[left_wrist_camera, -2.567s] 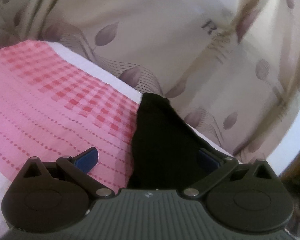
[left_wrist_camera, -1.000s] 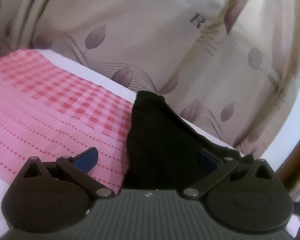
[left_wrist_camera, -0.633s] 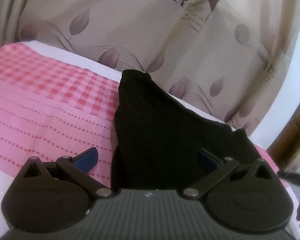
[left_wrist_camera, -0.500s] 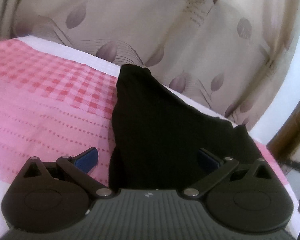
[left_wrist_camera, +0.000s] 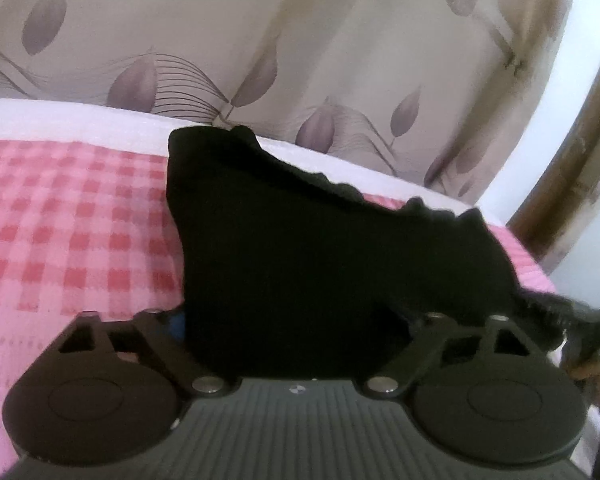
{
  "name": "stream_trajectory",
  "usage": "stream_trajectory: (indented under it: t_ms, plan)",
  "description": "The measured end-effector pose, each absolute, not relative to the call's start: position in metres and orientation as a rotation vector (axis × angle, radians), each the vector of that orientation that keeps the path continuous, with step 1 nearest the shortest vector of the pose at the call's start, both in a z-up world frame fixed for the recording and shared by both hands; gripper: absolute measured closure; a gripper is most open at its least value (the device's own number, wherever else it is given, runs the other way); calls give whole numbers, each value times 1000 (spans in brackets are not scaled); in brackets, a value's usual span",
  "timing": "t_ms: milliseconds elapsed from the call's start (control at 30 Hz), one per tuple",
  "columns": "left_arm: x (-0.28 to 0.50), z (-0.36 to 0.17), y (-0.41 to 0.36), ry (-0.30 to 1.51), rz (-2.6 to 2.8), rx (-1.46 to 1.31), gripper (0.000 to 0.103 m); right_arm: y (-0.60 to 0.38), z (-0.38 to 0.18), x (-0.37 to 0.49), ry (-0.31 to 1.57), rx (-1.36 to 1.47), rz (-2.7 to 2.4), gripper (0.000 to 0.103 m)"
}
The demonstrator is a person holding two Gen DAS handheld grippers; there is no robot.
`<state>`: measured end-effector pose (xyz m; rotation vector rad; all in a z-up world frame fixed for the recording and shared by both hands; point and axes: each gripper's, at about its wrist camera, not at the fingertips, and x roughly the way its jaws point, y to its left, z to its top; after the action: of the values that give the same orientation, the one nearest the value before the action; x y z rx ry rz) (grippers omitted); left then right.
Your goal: Fold small clothes
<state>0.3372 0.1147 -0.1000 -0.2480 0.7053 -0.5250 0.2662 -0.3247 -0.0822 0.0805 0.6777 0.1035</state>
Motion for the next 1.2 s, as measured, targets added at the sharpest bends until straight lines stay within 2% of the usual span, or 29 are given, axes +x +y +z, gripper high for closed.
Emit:
stream_trajectory:
  t_ms: [33, 100, 200, 300, 533, 1200]
  plan:
    - [342, -101, 117, 707, -534, -252, 37, -323, -83, 266, 678, 67, 98, 44]
    - [349, -103, 120, 716, -548, -252, 53, -320, -83, 265, 674, 49, 85, 41]
    - [354, -105, 125, 736, -592, -289, 68, -318, -83, 265, 671, 37, 74, 39]
    - [350, -99, 118, 722, -578, -267, 76, -317, -83, 265, 669, 27, 66, 38]
    - [327, -73, 66, 647, -423, -17, 80, -313, -83, 264, 663, -2, 42, 33]
    - [322, -71, 20, 674, -235, 200, 81, -315, -85, 267, 676, 29, 84, 21]
